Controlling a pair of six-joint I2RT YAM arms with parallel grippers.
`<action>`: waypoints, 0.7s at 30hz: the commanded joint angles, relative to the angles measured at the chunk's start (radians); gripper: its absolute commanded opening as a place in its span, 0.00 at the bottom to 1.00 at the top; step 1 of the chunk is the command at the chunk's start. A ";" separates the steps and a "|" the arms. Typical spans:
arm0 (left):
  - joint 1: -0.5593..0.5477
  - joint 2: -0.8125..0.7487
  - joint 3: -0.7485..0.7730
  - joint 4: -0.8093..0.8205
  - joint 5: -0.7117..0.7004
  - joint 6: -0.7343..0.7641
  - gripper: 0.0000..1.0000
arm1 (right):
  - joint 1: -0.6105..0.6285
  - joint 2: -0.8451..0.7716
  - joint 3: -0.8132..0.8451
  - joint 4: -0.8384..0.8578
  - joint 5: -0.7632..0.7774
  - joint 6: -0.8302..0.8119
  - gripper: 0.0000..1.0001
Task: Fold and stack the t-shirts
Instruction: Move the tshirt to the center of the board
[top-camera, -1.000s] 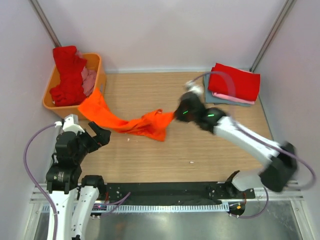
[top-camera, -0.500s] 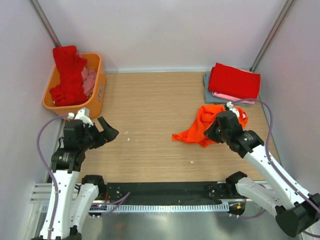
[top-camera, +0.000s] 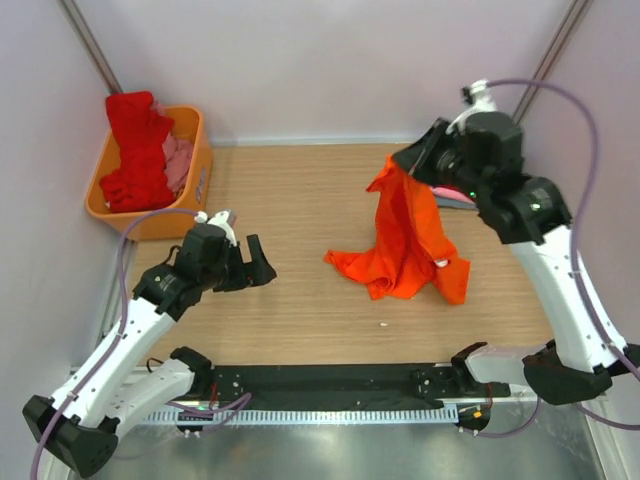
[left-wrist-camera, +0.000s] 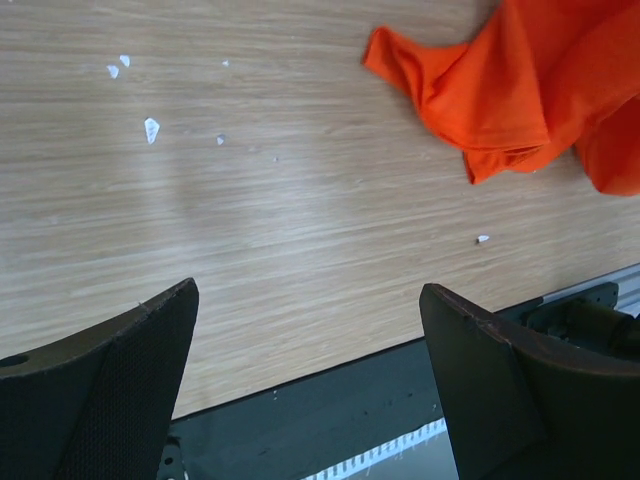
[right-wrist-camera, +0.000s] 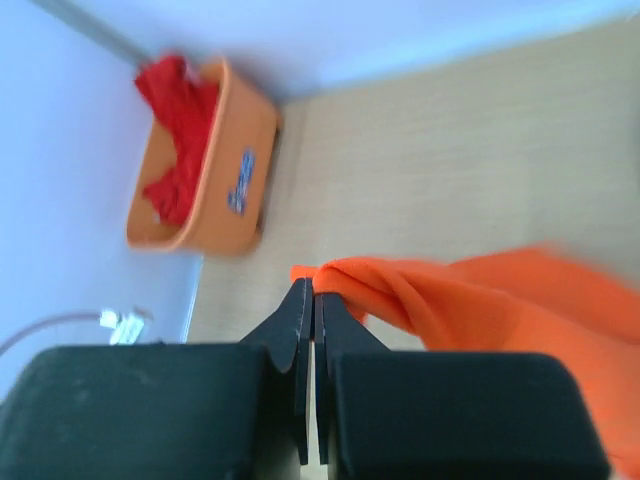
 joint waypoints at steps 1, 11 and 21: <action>-0.028 0.011 0.065 0.070 -0.047 -0.023 0.93 | -0.004 -0.035 0.296 -0.111 0.253 -0.149 0.01; -0.238 0.135 0.021 0.189 -0.095 -0.055 0.90 | -0.004 -0.176 0.024 -0.211 0.582 -0.124 0.01; -0.541 0.458 0.099 0.347 -0.171 -0.121 0.80 | -0.010 -0.250 -0.607 -0.114 0.334 -0.073 0.01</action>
